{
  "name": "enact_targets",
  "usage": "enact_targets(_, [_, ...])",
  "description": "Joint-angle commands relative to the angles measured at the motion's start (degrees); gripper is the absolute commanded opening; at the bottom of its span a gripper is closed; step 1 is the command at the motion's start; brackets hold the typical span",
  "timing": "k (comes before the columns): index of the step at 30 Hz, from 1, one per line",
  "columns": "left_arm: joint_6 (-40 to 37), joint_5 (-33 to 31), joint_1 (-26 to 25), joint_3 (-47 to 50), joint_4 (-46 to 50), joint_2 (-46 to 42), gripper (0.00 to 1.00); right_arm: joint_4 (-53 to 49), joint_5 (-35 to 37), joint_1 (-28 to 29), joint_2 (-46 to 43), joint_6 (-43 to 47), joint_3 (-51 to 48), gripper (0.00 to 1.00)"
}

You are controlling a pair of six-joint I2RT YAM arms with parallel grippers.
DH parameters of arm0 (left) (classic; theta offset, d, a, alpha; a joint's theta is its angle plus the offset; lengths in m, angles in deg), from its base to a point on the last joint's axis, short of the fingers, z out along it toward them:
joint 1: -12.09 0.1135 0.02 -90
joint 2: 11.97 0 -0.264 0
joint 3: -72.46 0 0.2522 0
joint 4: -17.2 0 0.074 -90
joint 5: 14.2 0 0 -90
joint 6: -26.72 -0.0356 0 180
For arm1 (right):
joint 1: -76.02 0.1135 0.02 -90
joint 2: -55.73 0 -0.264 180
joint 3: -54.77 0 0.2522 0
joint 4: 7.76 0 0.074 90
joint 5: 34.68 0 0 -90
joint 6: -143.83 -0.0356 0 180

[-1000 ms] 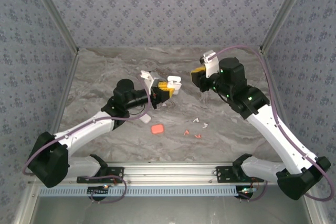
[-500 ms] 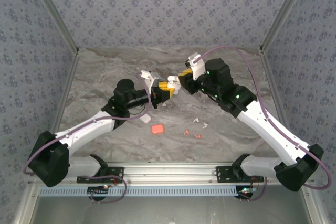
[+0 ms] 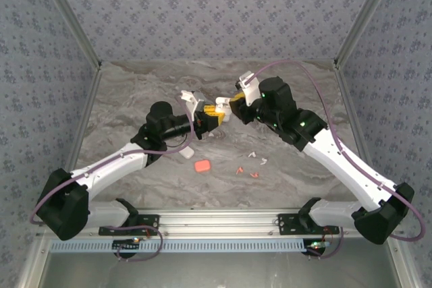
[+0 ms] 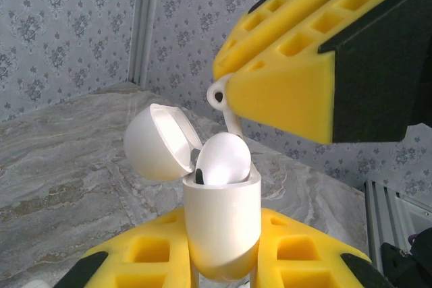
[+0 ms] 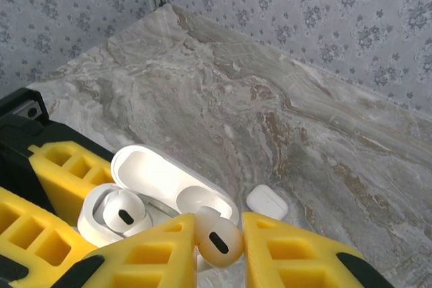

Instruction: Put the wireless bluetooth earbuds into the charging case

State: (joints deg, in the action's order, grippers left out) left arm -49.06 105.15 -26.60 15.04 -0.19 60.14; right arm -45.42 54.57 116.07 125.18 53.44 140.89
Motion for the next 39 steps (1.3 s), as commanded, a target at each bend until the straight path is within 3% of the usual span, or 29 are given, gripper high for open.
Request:
enact_targets(1, [-0.1, 1.5, -0.2, -1.4, -2.7, -0.9, 0.00, -1.9, 1.1, 0.5, 0.6, 0.9, 0.8, 0.24])
enact_targets(10, [-0.2, 1.4, -0.2, -1.6, -2.7, -0.6, 0.00, -3.0, -2.6, 0.6, 1.3, 0.4, 1.7, 0.25])
enact_targets(16, [-0.4, 1.4, -0.2, -1.8, -3.1, -0.5, 0.00, -4.8, -8.3, -0.5, 1.5, -1.6, 3.0, 0.33])
enact_targets(24, [-0.1, 2.1, -0.2, -2.3, -3.5, -0.5, 0.00, -4.5, -14.5, -6.4, -0.5, -6.3, 6.0, 0.55])
enact_targets(29, [0.9, 2.5, -0.2, -2.0, -5.0, -0.6, 0.00, 0.1, -25.7, -13.6, -2.6, -12.7, 2.4, 0.77])
enact_targets(34, [2.9, 3.3, -0.2, -2.2, -7.4, -0.5, 0.00, 4.9, -34.3, -16.1, -2.6, -17.5, -2.2, 0.99])
enact_targets(39, [4.6, 4.1, -0.2, -2.3, -9.6, -0.2, 0.00, 8.5, -40.8, -16.1, -0.5, -21.4, -3.1, 1.00])
